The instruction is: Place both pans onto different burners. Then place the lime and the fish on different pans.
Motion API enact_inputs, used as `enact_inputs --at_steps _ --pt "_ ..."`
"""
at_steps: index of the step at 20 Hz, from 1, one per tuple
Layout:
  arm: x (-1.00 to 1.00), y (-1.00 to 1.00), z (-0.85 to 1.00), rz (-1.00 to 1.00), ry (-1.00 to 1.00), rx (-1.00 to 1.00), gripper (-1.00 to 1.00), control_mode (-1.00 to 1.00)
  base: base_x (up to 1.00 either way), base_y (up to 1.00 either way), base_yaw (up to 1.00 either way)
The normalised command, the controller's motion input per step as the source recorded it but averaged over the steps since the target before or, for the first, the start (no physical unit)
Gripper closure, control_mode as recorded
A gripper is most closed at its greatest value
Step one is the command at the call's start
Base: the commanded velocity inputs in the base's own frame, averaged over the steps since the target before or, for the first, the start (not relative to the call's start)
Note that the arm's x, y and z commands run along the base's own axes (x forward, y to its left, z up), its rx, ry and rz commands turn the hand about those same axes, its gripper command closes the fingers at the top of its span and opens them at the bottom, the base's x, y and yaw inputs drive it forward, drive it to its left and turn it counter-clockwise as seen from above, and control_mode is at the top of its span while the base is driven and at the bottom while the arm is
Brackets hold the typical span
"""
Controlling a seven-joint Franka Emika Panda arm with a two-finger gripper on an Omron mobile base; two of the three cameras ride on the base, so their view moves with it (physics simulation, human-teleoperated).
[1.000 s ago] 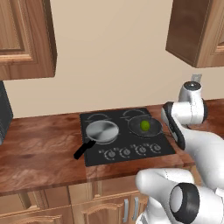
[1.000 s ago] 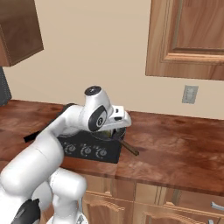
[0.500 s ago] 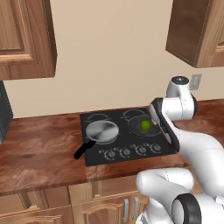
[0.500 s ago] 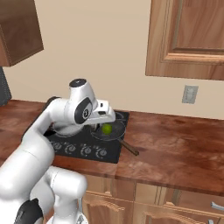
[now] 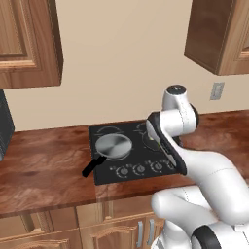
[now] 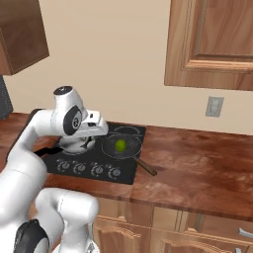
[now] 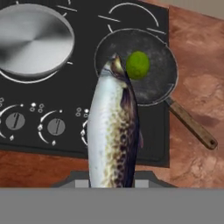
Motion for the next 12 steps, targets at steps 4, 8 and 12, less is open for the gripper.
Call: enact_inputs --at_steps 4,8,12 --pt "0.04 0.61 0.0 0.0 0.03 0.03 1.0 -1.0 0.0 0.0 0.0" --pt "0.17 0.52 0.0 0.0 0.02 0.0 1.0 -1.0 0.0 0.0 0.0" --pt "0.28 0.52 0.0 0.0 0.02 0.0 1.0 -1.0 0.0 0.0 0.0"
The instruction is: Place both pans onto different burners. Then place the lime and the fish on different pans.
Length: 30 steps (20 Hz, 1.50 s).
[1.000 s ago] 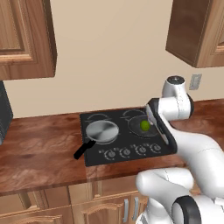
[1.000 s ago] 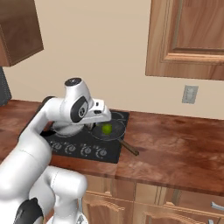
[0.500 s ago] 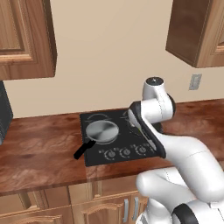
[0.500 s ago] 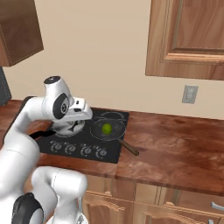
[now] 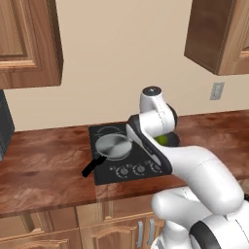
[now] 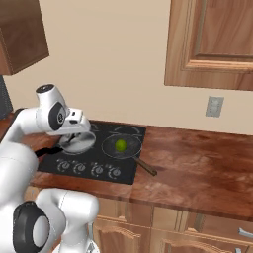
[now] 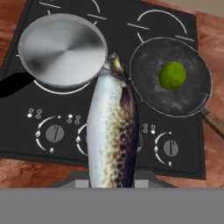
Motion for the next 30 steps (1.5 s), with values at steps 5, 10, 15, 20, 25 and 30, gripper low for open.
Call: enact_inputs --at_steps 5,10,15,20,25,30 --pt "0.27 0.46 0.0 0.0 0.02 0.02 1.0 -1.0 0.0 0.0 0.0" --pt "0.29 0.19 -0.07 0.05 0.0 0.05 1.0 -1.0 0.0 0.0 0.0" --pt "0.25 0.2 -0.11 0.01 0.0 0.06 1.0 -1.0 0.0 0.0 0.0" --pt "0.33 0.23 -0.11 0.0 0.03 0.03 1.0 -1.0 0.0 0.0 0.0" --pt "0.28 0.14 -0.22 0.0 0.02 0.03 1.0 -1.0 0.0 0.0 0.0" --pt "0.29 0.04 -0.19 0.0 0.03 0.05 1.0 -1.0 0.0 0.0 0.0"
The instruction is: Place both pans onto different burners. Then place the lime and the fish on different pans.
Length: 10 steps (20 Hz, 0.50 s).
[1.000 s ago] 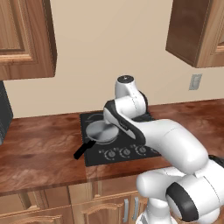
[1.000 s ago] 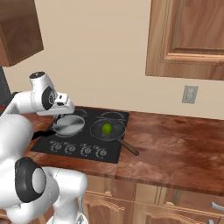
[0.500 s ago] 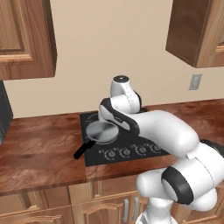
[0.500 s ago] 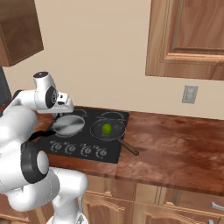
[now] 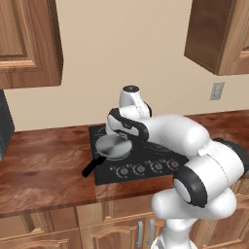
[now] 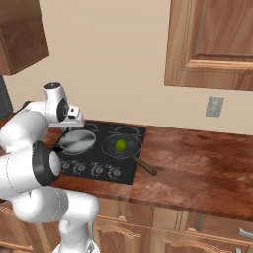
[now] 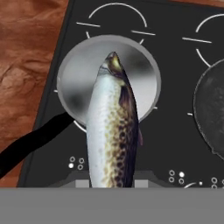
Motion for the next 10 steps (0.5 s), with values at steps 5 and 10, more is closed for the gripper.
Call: enact_inputs --at_steps 5,10 --pt "0.26 0.0 -0.16 0.0 0.03 0.05 1.0 -1.0 0.0 0.0 0.0" --pt "0.1 0.01 -0.25 0.0 0.02 0.01 1.0 -1.0 0.0 0.0 0.0"
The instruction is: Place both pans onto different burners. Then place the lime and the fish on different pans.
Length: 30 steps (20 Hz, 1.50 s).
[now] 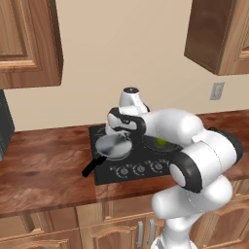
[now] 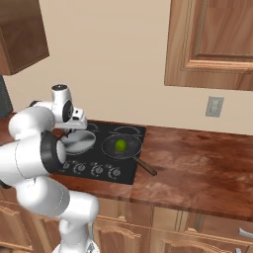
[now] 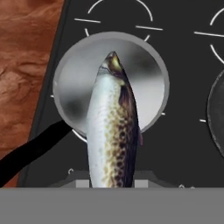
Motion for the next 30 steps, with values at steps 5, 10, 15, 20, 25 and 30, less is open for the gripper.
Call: enact_inputs --at_steps 5,10,15,20,25,30 --pt "0.14 0.05 -0.31 0.0 0.0 0.0 1.0 -1.0 0.0 0.0 0.0" --pt "0.23 0.02 -0.24 0.0 0.0 0.0 1.0 -1.0 0.0 0.0 0.0" --pt "0.15 0.03 -0.2 0.0 0.0 0.0 1.0 -1.0 0.0 0.0 0.0" --pt "0.13 0.0 -0.2 0.0 0.0 0.0 1.0 -1.0 0.0 0.0 0.0" --pt "0.19 0.04 -0.17 0.0 0.0 0.0 1.0 -1.0 0.0 0.0 0.0" --pt "0.1 0.13 -0.23 0.0 0.0 0.0 1.0 -1.0 0.0 0.0 0.0"
